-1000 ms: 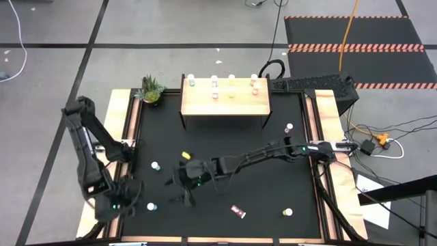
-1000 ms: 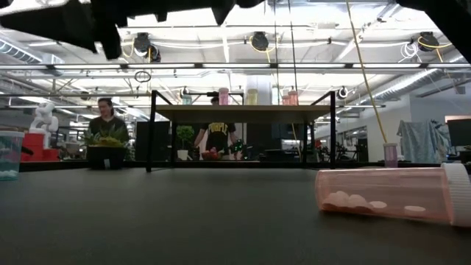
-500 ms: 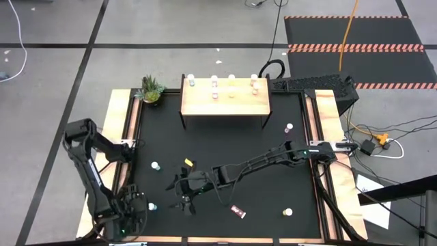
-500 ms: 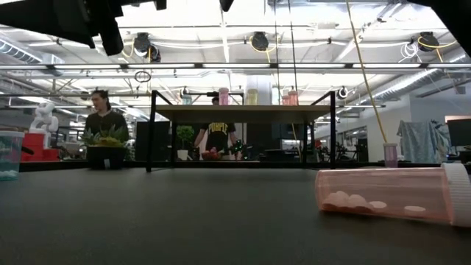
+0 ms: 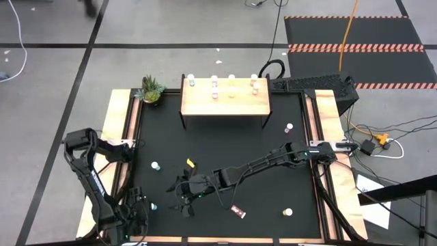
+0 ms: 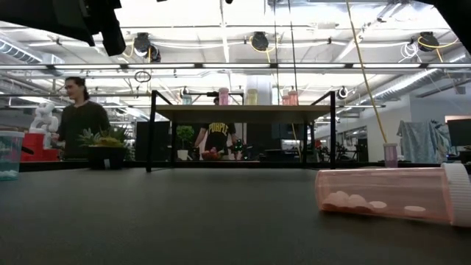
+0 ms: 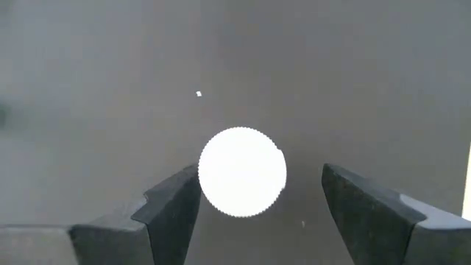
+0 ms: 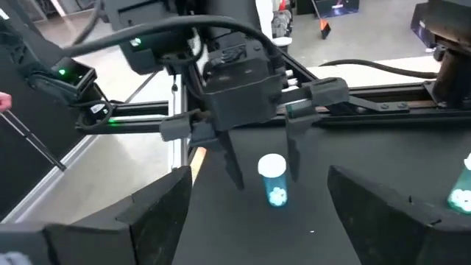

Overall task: Pick and place medicine bottles onto shelf by color
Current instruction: Put the bottom blue pill bottle aligned with the other blue pill bottle on the shelf

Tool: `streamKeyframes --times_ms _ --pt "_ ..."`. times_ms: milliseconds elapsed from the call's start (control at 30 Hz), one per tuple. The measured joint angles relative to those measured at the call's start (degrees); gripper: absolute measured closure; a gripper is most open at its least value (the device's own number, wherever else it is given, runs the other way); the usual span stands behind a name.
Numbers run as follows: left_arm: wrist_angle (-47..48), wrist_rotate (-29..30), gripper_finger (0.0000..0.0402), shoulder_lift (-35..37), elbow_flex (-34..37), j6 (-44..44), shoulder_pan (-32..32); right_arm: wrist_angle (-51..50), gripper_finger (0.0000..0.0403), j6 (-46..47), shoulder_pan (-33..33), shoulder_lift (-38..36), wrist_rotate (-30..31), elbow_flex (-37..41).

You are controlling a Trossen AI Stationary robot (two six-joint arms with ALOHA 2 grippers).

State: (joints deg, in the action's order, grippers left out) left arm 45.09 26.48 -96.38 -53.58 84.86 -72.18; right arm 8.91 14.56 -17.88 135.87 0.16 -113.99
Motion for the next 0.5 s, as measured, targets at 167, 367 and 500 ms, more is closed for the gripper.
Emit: streamKeyframes --times_ms 167,367,500 --pt "-0.3 2.7 0.0167 -0.7 1.0 3.1 0.0 0.0 0.0090 1.3 -0.3 0.0 0.0 0.0" --pt "-2.6 2.3 0.0258 -0.8 3.6 5.9 0.0 0.2 0.0090 2.4 -0.4 0.0 0.0 0.0" --pt "-3.7 2.1 0.0298 -0.7 4.0 5.8 0.0 0.3 0.0090 3.0 -0.5 0.0 -0.1 0.0"
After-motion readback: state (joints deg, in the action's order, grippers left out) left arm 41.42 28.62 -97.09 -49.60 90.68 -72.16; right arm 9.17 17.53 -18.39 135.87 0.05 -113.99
